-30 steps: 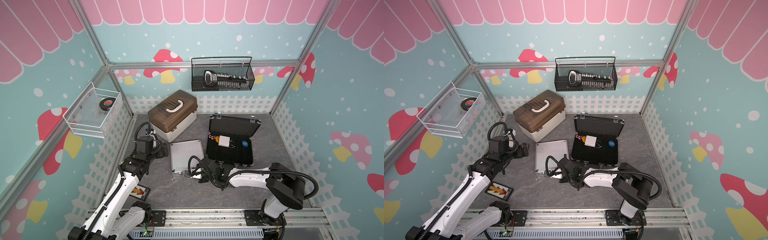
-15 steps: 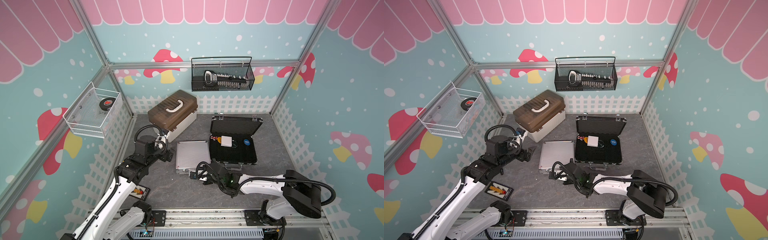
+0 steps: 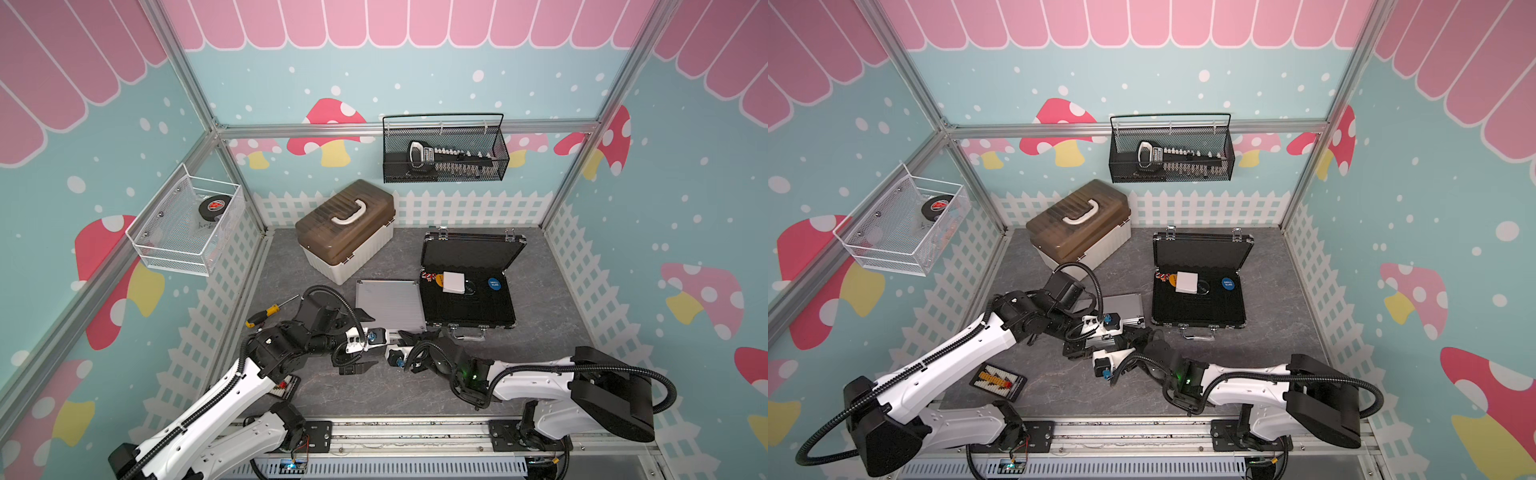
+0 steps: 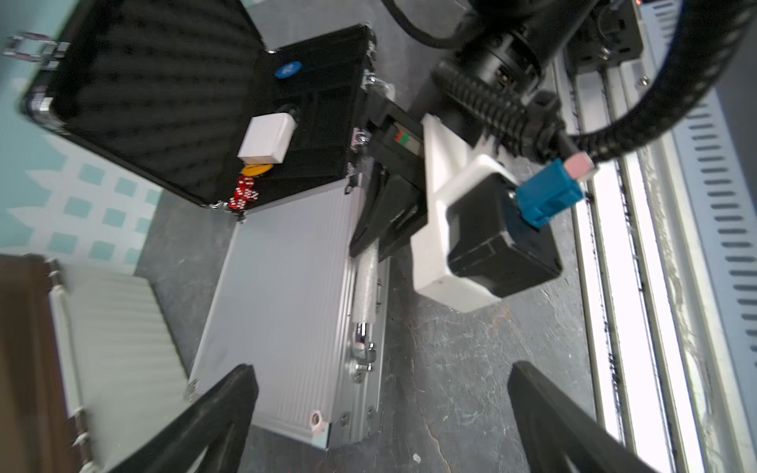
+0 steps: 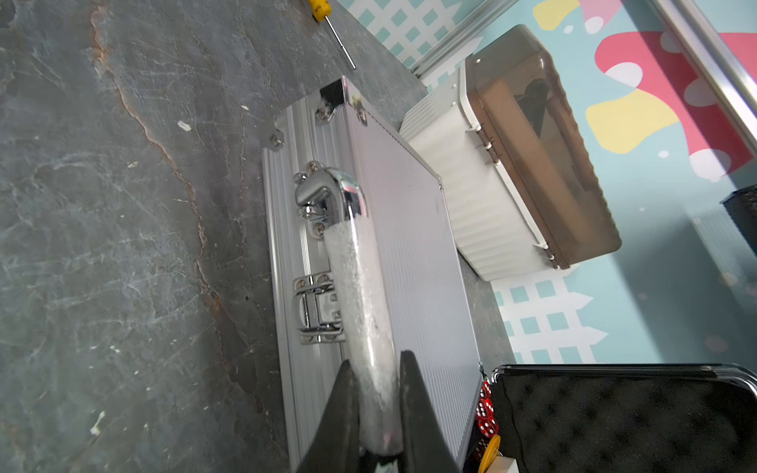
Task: Open the poker set cases
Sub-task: Pick up the poker set case from the center of the board, then open the fastener on the poker set case.
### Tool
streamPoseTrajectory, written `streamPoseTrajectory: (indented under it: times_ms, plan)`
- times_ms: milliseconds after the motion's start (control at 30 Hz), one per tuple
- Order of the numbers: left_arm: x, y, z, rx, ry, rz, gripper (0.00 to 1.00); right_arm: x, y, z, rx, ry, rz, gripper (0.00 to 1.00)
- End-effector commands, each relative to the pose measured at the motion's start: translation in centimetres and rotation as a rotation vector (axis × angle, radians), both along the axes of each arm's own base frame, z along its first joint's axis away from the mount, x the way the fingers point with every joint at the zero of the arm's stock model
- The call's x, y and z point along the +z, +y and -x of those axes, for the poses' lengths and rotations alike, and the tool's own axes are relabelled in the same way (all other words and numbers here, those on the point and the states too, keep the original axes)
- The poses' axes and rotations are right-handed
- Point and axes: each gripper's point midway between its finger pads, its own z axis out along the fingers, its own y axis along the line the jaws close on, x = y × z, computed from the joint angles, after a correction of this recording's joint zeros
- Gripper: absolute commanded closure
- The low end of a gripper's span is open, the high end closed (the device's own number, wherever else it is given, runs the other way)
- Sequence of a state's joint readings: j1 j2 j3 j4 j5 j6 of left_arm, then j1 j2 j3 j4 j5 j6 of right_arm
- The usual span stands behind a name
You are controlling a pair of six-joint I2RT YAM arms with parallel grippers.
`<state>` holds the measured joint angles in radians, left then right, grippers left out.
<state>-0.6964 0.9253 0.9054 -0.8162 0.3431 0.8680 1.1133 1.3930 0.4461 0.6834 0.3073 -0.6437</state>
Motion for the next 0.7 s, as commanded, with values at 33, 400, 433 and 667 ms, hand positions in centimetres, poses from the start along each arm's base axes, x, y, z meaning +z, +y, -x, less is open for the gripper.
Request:
streamPoseTrajectory:
  times_ms: [33, 400, 433, 667]
  plan:
    - [-2.5, 0.2, 0.3, -0.08, -0.028, -0.114, 0.04, 8.6, 0.0, -0.7, -0.05, -0.163, -0.273, 1.0]
    - [-1.7, -1.0, -1.7, -0.047, -0.153, -0.037, 0.07, 10.8, 0.2, 0.2, -0.004, -0.181, -0.282, 1.0]
    - [-1.5, -1.3, -1.9, -0.05, -0.17, -0.015, 0.07, 10.8, 0.2, 0.3, 0.001, -0.179, -0.278, 1.0]
    - [-0.7, -2.9, -2.5, -0.078, -0.209, 0.036, 0.07, 11.8, 0.5, 0.9, 0.041, -0.159, -0.253, 1.0]
